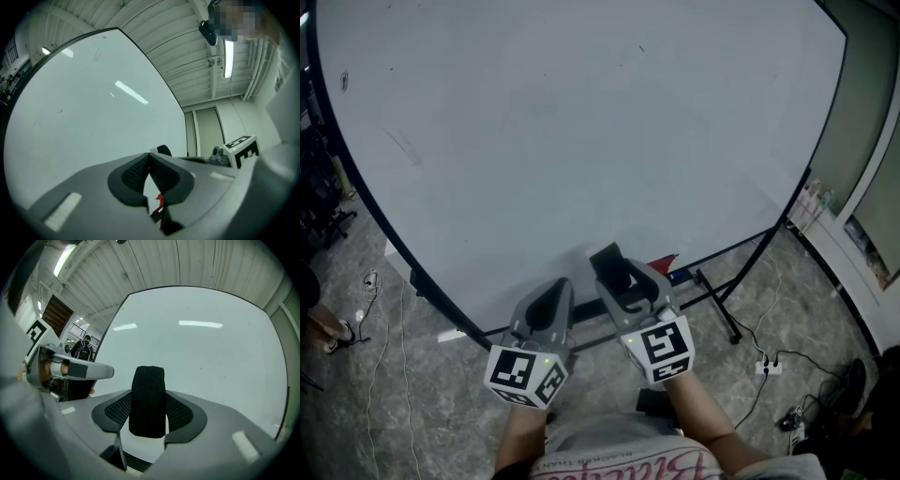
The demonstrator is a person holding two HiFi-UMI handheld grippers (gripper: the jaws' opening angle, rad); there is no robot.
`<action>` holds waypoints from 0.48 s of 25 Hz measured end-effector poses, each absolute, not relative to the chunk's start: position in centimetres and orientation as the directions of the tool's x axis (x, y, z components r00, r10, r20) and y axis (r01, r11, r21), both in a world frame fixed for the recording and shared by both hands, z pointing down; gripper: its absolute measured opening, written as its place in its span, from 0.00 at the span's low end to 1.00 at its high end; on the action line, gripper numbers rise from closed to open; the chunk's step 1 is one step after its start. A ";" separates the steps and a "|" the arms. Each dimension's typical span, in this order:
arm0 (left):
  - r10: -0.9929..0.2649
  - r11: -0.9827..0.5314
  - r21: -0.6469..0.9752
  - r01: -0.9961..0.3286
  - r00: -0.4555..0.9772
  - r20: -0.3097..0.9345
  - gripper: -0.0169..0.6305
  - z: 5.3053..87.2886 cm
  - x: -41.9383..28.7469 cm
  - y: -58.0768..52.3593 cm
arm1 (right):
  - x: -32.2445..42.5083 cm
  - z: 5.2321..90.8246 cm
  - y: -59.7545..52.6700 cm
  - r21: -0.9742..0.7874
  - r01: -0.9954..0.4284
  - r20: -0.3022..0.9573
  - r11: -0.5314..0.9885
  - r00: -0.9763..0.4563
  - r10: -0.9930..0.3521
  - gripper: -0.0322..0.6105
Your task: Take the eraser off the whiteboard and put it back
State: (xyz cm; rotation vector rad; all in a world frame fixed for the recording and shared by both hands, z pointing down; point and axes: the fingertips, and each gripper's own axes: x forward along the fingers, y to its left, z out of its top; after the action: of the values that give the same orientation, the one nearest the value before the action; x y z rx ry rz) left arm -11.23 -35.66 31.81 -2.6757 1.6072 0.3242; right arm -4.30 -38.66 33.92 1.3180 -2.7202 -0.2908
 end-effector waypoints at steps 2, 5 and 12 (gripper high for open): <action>-0.874 -0.473 0.102 -0.875 0.452 -0.176 0.02 31.9 -11.4 -35.8 | -4.3 33.5 -39.6 0.219 -0.777 -0.002 0.590 -0.605 -0.796 0.39; -0.876 -0.469 0.101 -0.878 0.448 -0.177 0.02 31.9 -11.5 -35.9 | -4.5 32.6 -40.8 0.219 -0.798 -0.026 0.562 -0.580 -0.814 0.39; -0.886 -0.448 0.103 -0.888 0.425 -0.182 0.02 31.7 -12.3 -36.0 | -5.1 29.2 -43.8 0.236 -0.828 -0.085 0.508 -0.538 -0.838 0.40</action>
State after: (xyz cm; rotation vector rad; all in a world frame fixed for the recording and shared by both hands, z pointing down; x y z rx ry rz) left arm -12.26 -36.03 31.74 -2.6446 1.6464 0.3290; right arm -5.09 -43.77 29.15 1.4890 -2.6925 -0.3877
